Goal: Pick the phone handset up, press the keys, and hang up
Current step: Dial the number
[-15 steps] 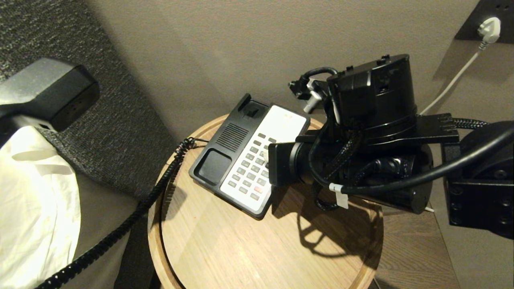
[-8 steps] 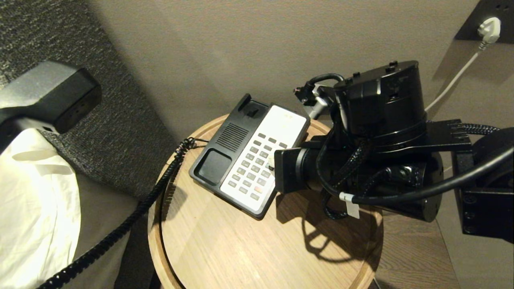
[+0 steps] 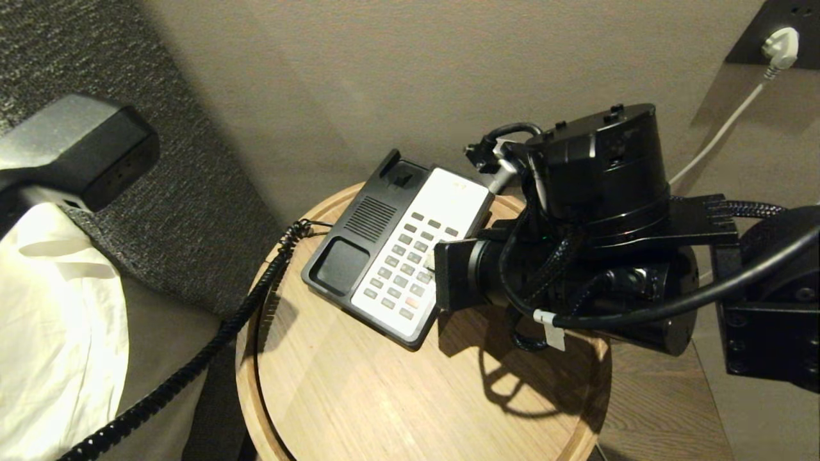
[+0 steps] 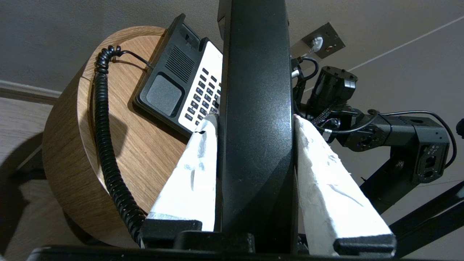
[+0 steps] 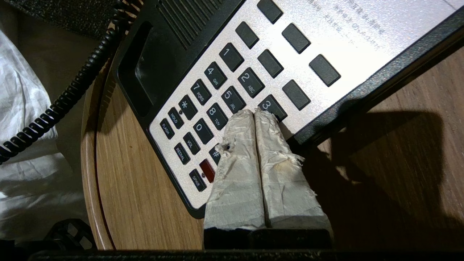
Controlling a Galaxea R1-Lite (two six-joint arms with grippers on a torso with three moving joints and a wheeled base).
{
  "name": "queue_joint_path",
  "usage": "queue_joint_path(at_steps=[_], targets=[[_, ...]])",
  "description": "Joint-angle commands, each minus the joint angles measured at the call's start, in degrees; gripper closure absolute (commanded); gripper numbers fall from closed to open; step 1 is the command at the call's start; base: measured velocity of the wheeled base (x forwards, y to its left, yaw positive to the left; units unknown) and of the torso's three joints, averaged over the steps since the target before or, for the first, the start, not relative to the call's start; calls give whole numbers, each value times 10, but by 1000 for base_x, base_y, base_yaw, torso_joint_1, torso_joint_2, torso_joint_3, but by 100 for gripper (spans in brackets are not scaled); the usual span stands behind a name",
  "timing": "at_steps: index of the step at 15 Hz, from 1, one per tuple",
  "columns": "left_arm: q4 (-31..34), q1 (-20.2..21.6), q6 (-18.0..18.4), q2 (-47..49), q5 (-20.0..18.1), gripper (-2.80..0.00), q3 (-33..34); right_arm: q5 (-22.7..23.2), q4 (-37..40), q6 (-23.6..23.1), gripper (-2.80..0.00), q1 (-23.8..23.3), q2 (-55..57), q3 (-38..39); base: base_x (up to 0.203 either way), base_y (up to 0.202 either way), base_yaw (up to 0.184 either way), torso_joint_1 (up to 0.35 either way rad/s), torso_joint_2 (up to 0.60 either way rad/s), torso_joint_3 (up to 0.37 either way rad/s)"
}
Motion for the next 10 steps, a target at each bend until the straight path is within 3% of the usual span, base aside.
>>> queue_joint_path(at_steps=[1, 10], targets=[[0, 0, -2, 1, 0, 0, -1, -1, -1, 1, 0, 0, 6, -1, 0, 0, 0, 0, 0, 0], [0, 0, -2, -1, 0, 0, -1, -1, -3, 1, 0, 0, 10, -2, 0, 0, 0, 0, 0, 0]])
